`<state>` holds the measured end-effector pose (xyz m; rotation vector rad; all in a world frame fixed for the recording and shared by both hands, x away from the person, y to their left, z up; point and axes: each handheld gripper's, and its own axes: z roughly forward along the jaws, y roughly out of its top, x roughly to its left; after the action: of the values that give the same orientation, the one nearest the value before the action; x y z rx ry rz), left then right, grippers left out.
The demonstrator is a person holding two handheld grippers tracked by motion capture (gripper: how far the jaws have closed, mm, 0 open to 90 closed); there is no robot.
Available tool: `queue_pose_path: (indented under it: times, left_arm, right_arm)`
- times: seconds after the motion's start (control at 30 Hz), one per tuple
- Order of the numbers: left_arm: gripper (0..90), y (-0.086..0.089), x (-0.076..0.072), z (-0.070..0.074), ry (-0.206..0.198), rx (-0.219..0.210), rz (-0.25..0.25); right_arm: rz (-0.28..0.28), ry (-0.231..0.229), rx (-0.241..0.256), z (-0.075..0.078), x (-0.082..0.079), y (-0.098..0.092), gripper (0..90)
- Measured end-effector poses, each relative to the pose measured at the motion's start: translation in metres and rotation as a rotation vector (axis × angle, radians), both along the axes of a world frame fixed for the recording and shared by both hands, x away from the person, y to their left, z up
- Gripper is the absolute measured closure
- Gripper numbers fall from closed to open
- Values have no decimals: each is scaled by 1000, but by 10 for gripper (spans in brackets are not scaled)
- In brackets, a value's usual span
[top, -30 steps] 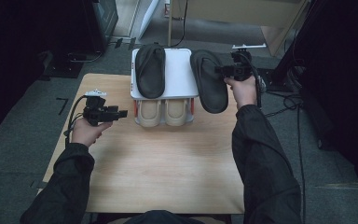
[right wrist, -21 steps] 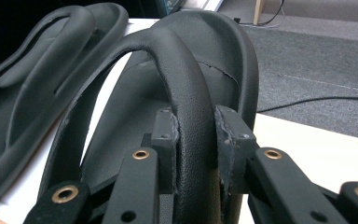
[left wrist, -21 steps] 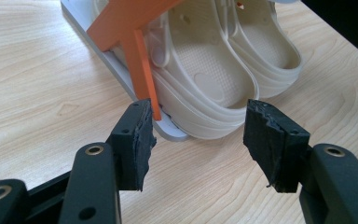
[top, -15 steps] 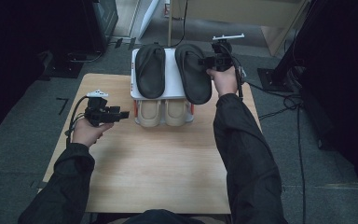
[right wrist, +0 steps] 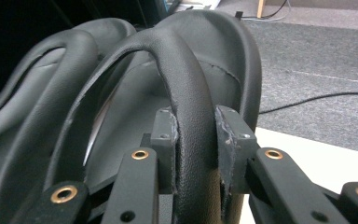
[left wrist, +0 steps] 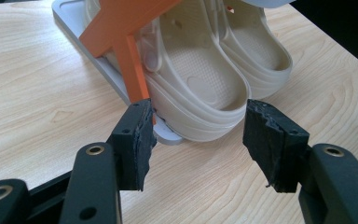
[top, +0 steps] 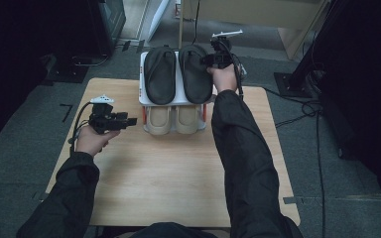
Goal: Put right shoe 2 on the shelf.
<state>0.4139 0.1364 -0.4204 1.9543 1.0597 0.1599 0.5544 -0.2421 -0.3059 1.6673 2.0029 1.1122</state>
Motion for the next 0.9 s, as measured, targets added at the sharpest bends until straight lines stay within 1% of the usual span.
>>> queue_pose_path:
  times: [0.07,0.13,0.17,0.27,0.3,0.33,0.37,0.43,0.5,0.53,0.57,0.67,0.77,0.8,0.83,0.9]
  left_arm:
    - [432,-1,0,-1,5,3,-8]
    - [436,-2,0,-2,0,11,-12]
    - [436,-3,1,-2,2,7,-12]
    - [436,-3,1,-3,4,7,-12]
    - [436,-4,1,-3,4,8,-12]
    - [436,-4,1,-3,4,9,-12]
    - [435,-4,1,-3,4,9,-12]
    - [435,-4,1,-3,7,11,-13]
    - [435,-4,1,-3,4,14,-13]
    - [435,-3,1,-3,2,14,-13]
    - [435,-3,1,-3,0,13,-11]
    - [435,-2,0,-2,0,16,-7]
    - [434,-1,0,-2,-3,16,-3]
    - [435,-1,0,-1,-3,16,-1]
    - [434,-1,0,-1,-5,14,1]
    - [435,-2,-1,-1,-6,14,-1]
  right_arm:
    - [-8,9,8,-3,3,3,710]
    - [-3,6,16,-6,5,4,709]
    - [-5,12,20,-7,6,5,709]
    - [-3,10,10,-10,7,5,703]
    - [0,3,11,-11,7,5,690]
    - [11,-7,14,-12,6,3,652]
    - [15,-23,19,-12,6,2,637]
    - [29,-27,28,-12,4,1,596]
    - [42,-33,23,-11,1,0,582]
    - [50,-55,11,-11,-2,0,581]
    - [58,-66,1,-10,-5,-1,579]
    - [76,-85,9,-6,-14,-7,591]
    - [97,-101,11,-2,-23,-15,631]
    - [103,-111,15,-1,-27,-18,654]
    - [107,-110,18,0,-29,-22,688]
    - [108,-117,-1,2,-34,-28,711]
